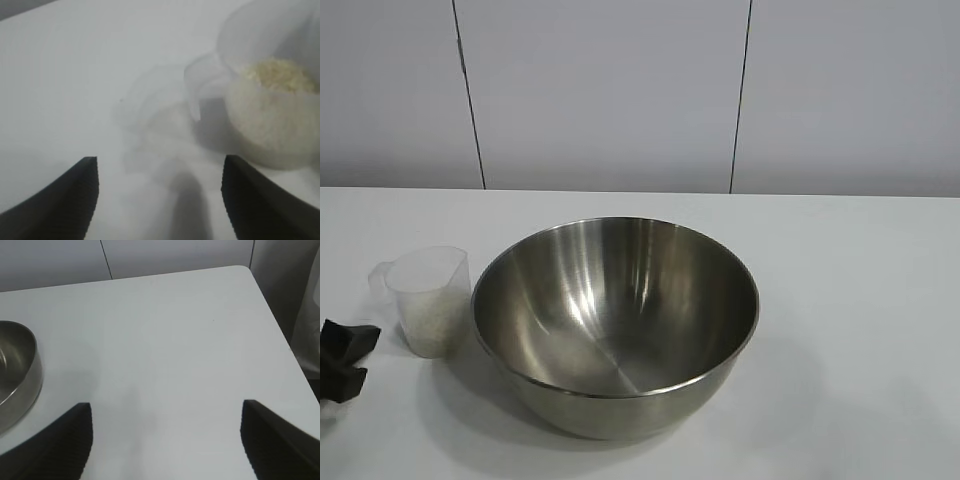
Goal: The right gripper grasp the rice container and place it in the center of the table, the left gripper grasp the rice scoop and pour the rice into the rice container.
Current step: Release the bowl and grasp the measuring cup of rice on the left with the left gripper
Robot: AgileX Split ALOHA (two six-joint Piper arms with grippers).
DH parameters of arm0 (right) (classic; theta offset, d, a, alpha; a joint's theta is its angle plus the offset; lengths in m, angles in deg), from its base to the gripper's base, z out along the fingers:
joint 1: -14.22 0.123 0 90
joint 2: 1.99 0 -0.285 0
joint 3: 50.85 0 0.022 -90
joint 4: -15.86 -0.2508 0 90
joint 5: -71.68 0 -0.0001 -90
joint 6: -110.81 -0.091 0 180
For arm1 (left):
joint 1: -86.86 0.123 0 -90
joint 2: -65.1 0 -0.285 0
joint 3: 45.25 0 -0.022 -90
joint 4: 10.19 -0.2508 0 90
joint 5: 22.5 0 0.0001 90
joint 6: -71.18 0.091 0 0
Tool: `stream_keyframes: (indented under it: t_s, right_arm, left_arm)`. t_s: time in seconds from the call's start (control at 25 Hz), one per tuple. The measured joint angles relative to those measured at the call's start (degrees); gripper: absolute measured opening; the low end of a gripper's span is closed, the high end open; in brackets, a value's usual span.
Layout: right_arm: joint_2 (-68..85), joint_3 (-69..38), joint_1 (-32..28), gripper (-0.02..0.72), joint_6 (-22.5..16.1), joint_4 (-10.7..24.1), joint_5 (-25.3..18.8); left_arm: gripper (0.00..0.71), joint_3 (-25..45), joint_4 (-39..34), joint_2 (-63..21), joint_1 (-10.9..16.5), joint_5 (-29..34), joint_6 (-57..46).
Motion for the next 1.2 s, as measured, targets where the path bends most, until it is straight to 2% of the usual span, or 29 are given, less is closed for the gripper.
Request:
stream_keyframes:
  t_s: [0.44, 0.8, 1.2]
  right_arm:
    - [0.0, 0.0, 0.0, 0.557, -0.05, 0.0, 0.0]
    - [0.0, 0.0, 0.0, 0.557, -0.05, -0.02, 0.0]
    - [0.0, 0.0, 0.0, 0.557, -0.05, -0.26, -0.05]
  left_arm:
    - [0.47, -5.34, 0.47, 0.19, 0.62, 0.0, -0.12]
    - [0.468, -7.15, -6.23, 0.19, 6.02, 0.07, -0.32]
    - [0.456, -8.73, -9.09, 0.19, 6.21, 0.13, -2.46]
